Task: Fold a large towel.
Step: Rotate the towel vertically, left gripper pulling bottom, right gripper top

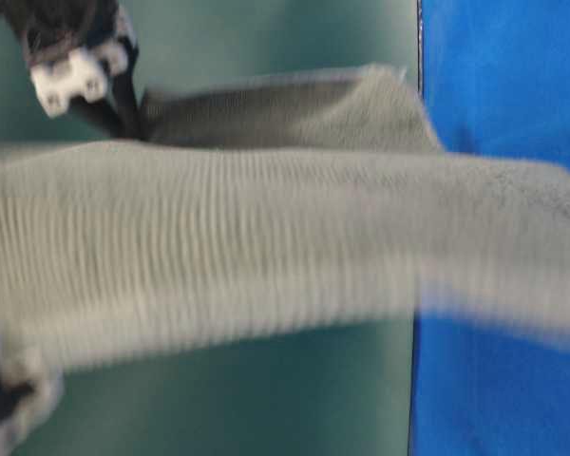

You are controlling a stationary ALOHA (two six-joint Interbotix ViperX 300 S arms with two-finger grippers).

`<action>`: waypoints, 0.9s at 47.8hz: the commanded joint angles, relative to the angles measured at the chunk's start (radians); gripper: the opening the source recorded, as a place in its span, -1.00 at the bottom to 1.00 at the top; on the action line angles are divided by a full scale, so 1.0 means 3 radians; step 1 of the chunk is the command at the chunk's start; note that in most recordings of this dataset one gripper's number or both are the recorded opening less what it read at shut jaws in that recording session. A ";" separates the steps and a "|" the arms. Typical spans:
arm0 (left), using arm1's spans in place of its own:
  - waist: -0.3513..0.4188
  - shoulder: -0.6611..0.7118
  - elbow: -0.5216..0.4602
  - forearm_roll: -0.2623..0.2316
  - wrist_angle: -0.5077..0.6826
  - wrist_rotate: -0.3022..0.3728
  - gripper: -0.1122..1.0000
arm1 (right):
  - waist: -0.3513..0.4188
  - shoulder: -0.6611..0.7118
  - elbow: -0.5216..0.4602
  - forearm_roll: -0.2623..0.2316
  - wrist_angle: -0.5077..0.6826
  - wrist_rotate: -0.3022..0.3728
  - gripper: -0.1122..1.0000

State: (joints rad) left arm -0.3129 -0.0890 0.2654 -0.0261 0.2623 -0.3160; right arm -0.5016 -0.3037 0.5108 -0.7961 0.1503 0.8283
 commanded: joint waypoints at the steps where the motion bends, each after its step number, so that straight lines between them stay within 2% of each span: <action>1: -0.0112 0.0271 -0.0460 -0.0010 -0.0036 0.0005 -0.75 | -0.0056 0.0107 -0.0230 -0.0020 -0.0020 -0.0010 -0.74; 7: -0.0128 0.0706 -0.1007 -0.0010 -0.0077 0.0005 -0.75 | -0.0056 0.0102 -0.0220 -0.0020 0.0092 -0.0010 -0.74; 12: -0.0143 0.1064 -0.1442 -0.0010 -0.0138 0.0005 -0.75 | -0.0061 -0.0097 -0.0041 -0.0020 0.0302 -0.0010 -0.74; 20: -0.0179 0.1667 -0.2183 -0.0010 -0.0164 0.0005 -0.75 | -0.0056 -0.0731 0.0424 -0.0005 0.0706 0.0000 -0.74; 27: -0.0225 0.1984 -0.2592 -0.0010 -0.0092 0.0026 -0.75 | -0.0026 -0.1294 0.0670 0.0010 0.0946 0.0010 -0.74; 31: -0.0251 0.2015 -0.2613 -0.0010 0.0010 0.0031 -0.75 | -0.0015 -0.1457 0.0741 0.0031 0.1018 0.0015 -0.74; 37: -0.0322 0.1902 -0.2311 -0.0031 0.0082 -0.0051 -0.75 | 0.0000 -0.1283 0.0757 0.0077 0.1033 0.0005 -0.74; 40: -0.0373 0.1805 -0.2066 -0.0046 0.0015 -0.0184 -0.75 | 0.0005 -0.1058 0.0741 0.0082 0.1018 0.0000 -0.74; 43: -0.0435 0.1657 -0.1708 -0.0046 -0.0123 -0.0435 -0.75 | 0.0015 -0.0721 0.0670 0.0082 0.0941 -0.0005 -0.74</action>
State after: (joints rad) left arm -0.3099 0.4939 -0.3359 -0.0261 0.2684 -0.3881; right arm -0.4786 -0.6182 0.7532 -0.7655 0.4479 0.8283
